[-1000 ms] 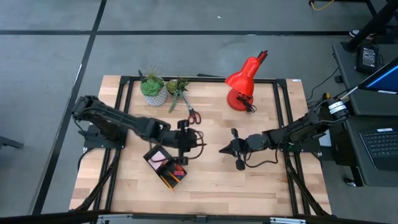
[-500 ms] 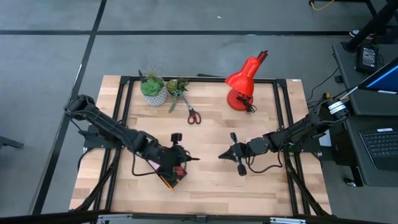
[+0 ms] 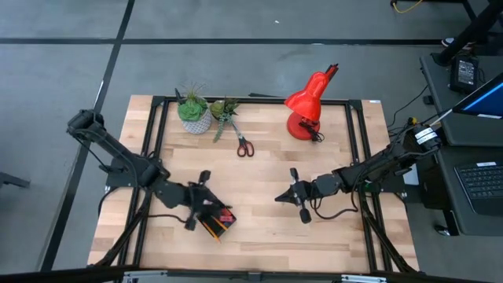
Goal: Pick and place office supplies into organizer
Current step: Put the black pen into the black desk organizer
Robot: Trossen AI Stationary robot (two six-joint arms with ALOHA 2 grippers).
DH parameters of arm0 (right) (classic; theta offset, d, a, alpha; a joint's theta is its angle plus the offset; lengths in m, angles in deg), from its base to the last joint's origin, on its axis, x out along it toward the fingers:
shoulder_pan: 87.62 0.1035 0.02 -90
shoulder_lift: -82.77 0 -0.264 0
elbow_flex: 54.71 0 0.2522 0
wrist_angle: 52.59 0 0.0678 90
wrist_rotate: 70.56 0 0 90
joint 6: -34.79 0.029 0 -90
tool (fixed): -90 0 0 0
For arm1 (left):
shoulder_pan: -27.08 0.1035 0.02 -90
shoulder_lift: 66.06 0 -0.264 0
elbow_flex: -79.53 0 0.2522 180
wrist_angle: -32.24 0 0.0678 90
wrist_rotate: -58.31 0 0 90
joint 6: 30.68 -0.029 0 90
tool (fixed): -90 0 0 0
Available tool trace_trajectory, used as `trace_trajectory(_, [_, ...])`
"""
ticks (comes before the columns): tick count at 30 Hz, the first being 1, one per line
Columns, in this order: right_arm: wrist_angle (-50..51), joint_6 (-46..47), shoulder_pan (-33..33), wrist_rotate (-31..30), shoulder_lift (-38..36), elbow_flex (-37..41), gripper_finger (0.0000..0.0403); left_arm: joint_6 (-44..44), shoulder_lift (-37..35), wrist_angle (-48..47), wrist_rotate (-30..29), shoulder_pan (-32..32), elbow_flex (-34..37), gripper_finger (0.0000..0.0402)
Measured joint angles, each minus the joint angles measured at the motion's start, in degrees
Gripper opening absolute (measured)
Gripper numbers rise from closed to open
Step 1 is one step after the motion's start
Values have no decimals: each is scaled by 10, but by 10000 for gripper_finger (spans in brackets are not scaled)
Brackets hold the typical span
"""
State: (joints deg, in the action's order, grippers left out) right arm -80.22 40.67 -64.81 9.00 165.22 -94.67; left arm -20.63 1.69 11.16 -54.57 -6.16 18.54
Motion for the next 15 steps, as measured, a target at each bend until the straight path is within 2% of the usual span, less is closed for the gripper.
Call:
trace_trajectory(8, [-22,0,0,-5,0,0,0,-43,-28,196,1,-56,119,23])
trace_trajectory(15, [-33,-1,-1,-7,0,0,0,-20,-27,230,9,-70,150,22])
